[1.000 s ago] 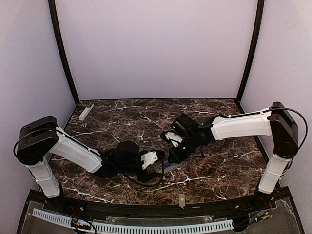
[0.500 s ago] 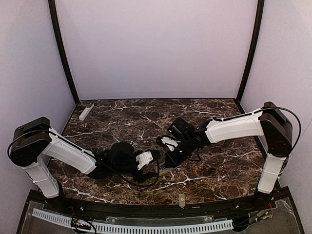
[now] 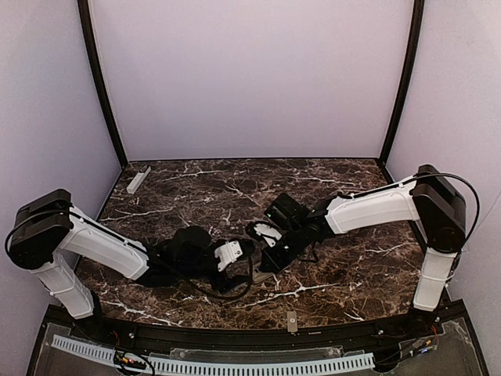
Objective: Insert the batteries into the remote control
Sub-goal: Press the battery in the battery compartment, then pick up the battery cover from the corner of the board.
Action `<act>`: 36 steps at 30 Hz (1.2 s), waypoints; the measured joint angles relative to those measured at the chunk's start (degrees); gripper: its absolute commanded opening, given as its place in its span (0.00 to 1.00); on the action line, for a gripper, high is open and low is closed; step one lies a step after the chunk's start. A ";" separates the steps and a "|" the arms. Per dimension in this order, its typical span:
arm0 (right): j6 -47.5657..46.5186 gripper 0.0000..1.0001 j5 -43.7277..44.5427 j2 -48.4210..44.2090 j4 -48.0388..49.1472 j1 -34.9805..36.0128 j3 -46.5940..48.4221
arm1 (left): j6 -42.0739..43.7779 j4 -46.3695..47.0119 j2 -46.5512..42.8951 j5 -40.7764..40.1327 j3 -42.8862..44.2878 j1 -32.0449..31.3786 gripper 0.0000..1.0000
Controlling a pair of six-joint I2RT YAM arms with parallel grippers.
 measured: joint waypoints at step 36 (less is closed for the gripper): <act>3.15 0.38 -2.93 -37.05 1.64 -16.24 -23.43 | 5.11 -32.98 17.29 14.19 30.99 -20.24 0.28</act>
